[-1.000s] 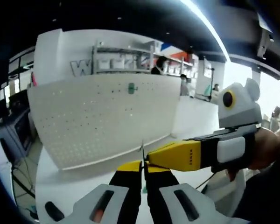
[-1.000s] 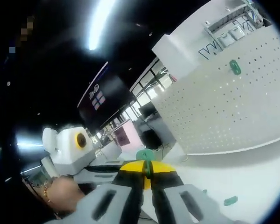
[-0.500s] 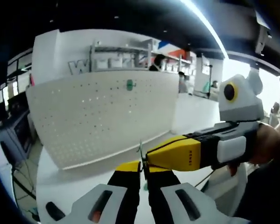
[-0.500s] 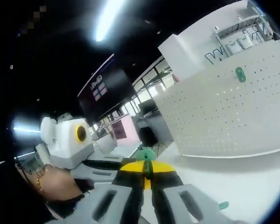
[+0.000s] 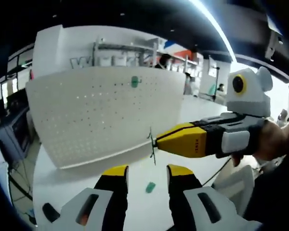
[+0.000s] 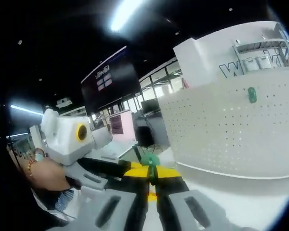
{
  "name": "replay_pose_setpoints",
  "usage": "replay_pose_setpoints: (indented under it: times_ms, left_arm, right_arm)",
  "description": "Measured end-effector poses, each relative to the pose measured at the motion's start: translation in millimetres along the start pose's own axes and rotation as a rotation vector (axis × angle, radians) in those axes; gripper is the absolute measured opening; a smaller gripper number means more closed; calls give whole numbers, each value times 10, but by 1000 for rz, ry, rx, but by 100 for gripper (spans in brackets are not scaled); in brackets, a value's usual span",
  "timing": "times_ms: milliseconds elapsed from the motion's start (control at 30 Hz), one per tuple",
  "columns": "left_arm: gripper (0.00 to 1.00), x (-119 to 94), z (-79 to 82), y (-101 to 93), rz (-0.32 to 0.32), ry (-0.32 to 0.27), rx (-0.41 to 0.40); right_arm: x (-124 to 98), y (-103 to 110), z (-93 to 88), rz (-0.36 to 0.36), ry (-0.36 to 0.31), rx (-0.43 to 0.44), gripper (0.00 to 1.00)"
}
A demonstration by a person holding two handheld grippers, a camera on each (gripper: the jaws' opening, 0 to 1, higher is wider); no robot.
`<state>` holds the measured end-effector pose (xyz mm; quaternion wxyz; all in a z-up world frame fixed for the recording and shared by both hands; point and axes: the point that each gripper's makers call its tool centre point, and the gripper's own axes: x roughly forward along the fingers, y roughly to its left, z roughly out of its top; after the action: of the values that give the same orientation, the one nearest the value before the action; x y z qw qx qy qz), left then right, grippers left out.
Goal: Insert the hook assembly into the mounting plate slot until the hook locks in place.
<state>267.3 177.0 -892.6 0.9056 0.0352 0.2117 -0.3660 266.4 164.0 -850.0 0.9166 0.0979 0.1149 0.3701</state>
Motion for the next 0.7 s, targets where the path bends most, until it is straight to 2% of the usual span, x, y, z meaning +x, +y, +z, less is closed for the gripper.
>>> replay_pose_setpoints:
  times_ms: [100,467,633,700]
  left_arm:
    - [51,-10,26,-13,-12,-16,-23]
    - [89,70,-76,-208,-60,1,-44]
    - [94,84,-70,-295,-94,-1,-68]
    - [100,89,-53,-311,-94,-4,-59]
  right_arm:
    - [-13,-38,41,-9,5,-55,1]
    - [18,-225,29,-39,5,-62,1]
    - [52,-313,43,-56,2,-53,1]
    - [51,-316,72,-56,-6,-42,1]
